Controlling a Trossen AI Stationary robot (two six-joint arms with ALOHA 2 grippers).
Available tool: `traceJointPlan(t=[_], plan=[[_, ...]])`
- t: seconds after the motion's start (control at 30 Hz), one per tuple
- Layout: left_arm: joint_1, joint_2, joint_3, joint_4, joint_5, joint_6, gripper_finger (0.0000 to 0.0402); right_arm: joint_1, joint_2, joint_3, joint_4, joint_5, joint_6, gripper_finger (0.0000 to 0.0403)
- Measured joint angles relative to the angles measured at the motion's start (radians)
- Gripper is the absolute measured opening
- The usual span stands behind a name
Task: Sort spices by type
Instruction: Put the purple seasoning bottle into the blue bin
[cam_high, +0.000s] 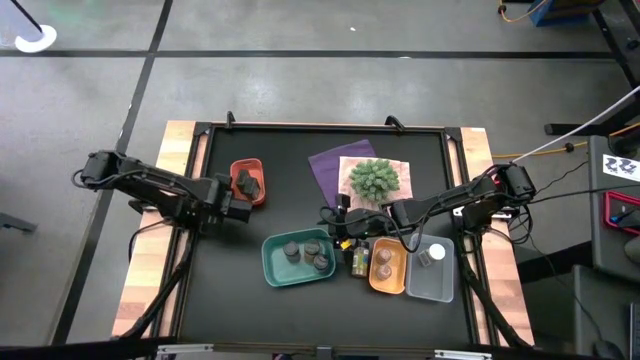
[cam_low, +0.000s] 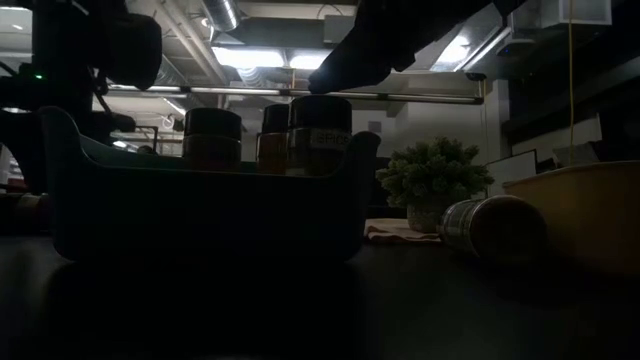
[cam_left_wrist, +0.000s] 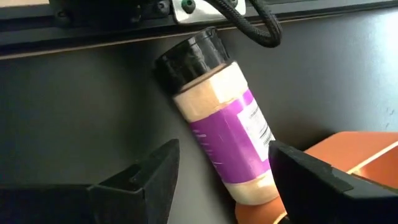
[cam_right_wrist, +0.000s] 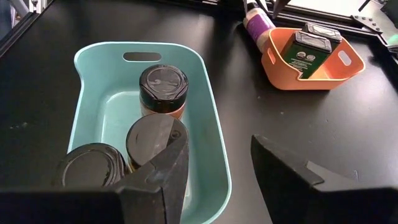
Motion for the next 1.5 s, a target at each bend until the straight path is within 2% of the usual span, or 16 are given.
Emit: traceJointPlan(t=[0.3, 0.7, 0.93, 1.17, 1.37, 1.5], plan=[[0.029, 0.006, 0.0, -0.018, 0.001, -0.009, 0.023, 0.0, 0.0, 0.0, 0.0, 0.0, 0.0, 0.0172], [0.085, 0.076, 0.0, -0.014, 0.002, -0.005, 0.023, 0.0, 0.0, 0.0, -0.003, 0.0, 0.0, 0.0172], [0.101, 0.111, 0.0, -0.012, 0.002, 0.058, 0.023, 0.0, 0.0, 0.0, -0.003, 0.0, 0.0, 0.0172], [0.101, 0.161, 0.0, 0.012, 0.092, 0.074, 0.023, 0.0, 0.0, 0.0, -0.003, 0.0, 0.0, 0.0172], [0.101, 0.18, 0.0, 0.037, 0.098, 0.082, 0.023, 0.0, 0.0, 0.0, -0.003, 0.0, 0.0, 0.0172], [0.1, 0.18, 0.0, 0.045, 0.099, 0.168, 0.023, 0.0, 0.0, 0.0, -0.003, 0.0, 0.0, 0.0172]])
